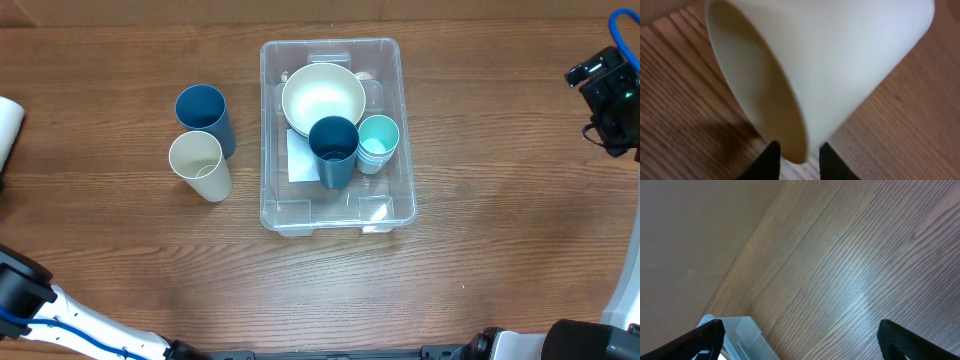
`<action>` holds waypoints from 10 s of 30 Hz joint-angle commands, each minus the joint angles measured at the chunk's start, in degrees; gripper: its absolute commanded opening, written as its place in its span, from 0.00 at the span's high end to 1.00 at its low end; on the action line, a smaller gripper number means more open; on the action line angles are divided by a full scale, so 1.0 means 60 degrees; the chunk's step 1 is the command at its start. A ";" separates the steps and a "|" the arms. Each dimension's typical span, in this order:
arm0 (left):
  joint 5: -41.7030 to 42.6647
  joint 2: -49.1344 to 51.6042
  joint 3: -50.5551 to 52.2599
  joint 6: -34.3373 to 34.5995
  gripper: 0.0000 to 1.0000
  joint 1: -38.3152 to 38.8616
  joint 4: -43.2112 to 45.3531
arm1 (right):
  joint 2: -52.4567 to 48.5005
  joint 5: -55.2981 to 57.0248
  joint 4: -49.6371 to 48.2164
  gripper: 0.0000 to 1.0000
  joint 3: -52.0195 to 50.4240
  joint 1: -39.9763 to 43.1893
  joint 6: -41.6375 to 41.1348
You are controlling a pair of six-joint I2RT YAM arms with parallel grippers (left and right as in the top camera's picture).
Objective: Pack container
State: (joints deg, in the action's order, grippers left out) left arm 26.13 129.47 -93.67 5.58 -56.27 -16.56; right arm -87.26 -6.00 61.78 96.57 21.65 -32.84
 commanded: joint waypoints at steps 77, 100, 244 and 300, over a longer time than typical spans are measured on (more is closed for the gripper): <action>-0.1840 -0.0699 -0.0026 -0.0178 0.40 0.1158 -0.0401 | 0.0164 -0.0015 -0.0018 0.00 0.0025 -0.0007 -0.0036; -0.2681 -0.0943 -0.0015 -0.3854 0.49 0.1639 -0.2120 | 0.0164 -0.0015 -0.0018 0.00 0.0025 -0.0007 -0.0036; -0.6688 0.0328 -0.1319 -0.8885 0.37 0.3111 0.1592 | 0.0164 -0.0015 -0.0018 0.00 0.0025 -0.0007 -0.0036; -0.7169 0.0168 -0.1348 -0.9133 0.96 0.3574 0.1435 | 0.0164 -0.0015 -0.0018 0.00 0.0025 -0.0007 -0.0036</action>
State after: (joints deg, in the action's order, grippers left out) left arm -18.61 132.66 -100.51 -50.70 -35.57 -6.15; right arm -87.26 -6.02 61.78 96.57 21.65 -32.84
